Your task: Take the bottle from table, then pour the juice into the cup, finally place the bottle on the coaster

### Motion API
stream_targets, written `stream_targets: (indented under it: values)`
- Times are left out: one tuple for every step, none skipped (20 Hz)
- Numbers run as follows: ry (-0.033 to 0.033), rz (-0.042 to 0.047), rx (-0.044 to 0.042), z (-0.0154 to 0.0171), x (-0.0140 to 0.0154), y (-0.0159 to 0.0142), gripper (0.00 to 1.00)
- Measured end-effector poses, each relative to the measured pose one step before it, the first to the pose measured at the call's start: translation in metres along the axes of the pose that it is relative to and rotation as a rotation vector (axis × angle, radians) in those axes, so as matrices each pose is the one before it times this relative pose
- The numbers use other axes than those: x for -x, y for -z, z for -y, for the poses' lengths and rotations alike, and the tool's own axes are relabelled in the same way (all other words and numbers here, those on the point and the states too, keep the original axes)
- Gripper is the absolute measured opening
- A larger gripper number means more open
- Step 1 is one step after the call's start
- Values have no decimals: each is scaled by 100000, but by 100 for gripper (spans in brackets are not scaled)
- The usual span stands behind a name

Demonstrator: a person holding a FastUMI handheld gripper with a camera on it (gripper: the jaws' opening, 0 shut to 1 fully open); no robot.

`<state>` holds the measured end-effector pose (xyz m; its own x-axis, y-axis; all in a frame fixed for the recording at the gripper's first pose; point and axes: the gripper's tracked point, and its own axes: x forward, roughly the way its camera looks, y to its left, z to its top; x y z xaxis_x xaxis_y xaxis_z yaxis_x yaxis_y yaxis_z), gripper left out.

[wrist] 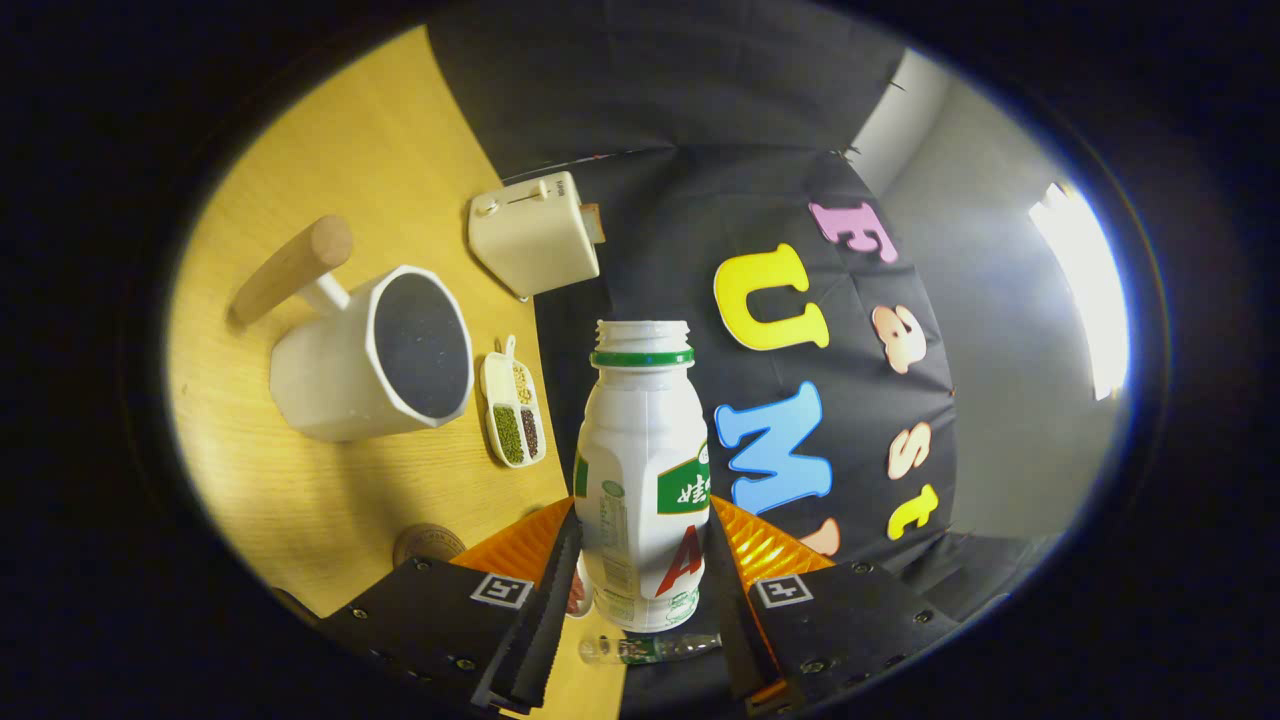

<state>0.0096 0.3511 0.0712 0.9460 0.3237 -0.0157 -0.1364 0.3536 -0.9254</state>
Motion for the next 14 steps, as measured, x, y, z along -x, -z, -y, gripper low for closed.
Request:
stream_targets:
  values:
    - [-564,-364,-7164,135,-113,249,66]
    - [-610,-421,-7267,144,-57,212,66]
    - [-739,-416,-7268,75,-85,243,66]
    - [-931,-287,-6816,-14,35,272,66]
    - [-784,-281,-6120,-150,-25,222,66]
    - [-723,-220,-4711,-35,0,363,66]
    - [-218,-466,-3629,85,43,371,66]
    - [-550,-323,-3672,-71,-14,333,66]
    - [-831,-108,-3873,-156,32,227,66]
    - [-1021,396,-5326,-113,-23,255,66]
    - [-1239,560,-5350,-218,-55,162,66]
    - [-997,351,-4755,-122,-58,150,66]
    - [-1085,140,-5232,-167,-69,391,66]
    - [-642,-238,-4208,-184,-265,299,66]
